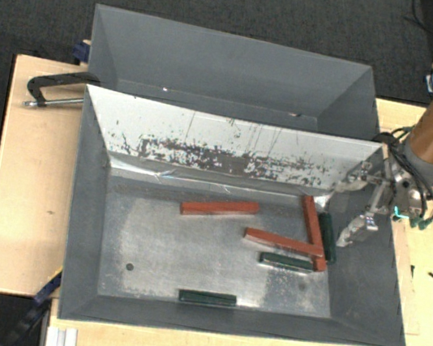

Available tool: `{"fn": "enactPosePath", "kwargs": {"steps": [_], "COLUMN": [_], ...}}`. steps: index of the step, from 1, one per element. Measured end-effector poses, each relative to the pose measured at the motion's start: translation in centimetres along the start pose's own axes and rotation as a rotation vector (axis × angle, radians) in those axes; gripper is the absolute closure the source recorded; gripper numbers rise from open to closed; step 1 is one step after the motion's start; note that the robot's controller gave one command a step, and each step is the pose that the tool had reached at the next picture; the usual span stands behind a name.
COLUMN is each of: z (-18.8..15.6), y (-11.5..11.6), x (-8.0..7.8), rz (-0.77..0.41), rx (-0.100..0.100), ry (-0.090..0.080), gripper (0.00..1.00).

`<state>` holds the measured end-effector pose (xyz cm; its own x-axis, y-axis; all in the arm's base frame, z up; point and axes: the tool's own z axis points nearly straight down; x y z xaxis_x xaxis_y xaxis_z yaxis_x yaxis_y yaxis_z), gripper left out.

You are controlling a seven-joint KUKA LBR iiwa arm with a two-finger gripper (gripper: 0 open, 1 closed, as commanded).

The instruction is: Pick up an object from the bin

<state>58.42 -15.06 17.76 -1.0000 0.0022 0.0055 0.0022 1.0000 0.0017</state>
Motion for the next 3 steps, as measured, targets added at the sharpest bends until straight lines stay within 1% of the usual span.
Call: {"fn": "enactPosePath", "kwargs": {"steps": [1,2,3], "z": [-0.5,5.1,9.3], "y": [0.1,1.5,3.5], "x": [-0.2,3.9,-0.3], "rz": [-0.002,0.067,0.088], "rx": [0.002,0.001,0.002], "ry": [-0.008,-0.011,-0.002], "gripper": [0.00,0.00,1.00]}}
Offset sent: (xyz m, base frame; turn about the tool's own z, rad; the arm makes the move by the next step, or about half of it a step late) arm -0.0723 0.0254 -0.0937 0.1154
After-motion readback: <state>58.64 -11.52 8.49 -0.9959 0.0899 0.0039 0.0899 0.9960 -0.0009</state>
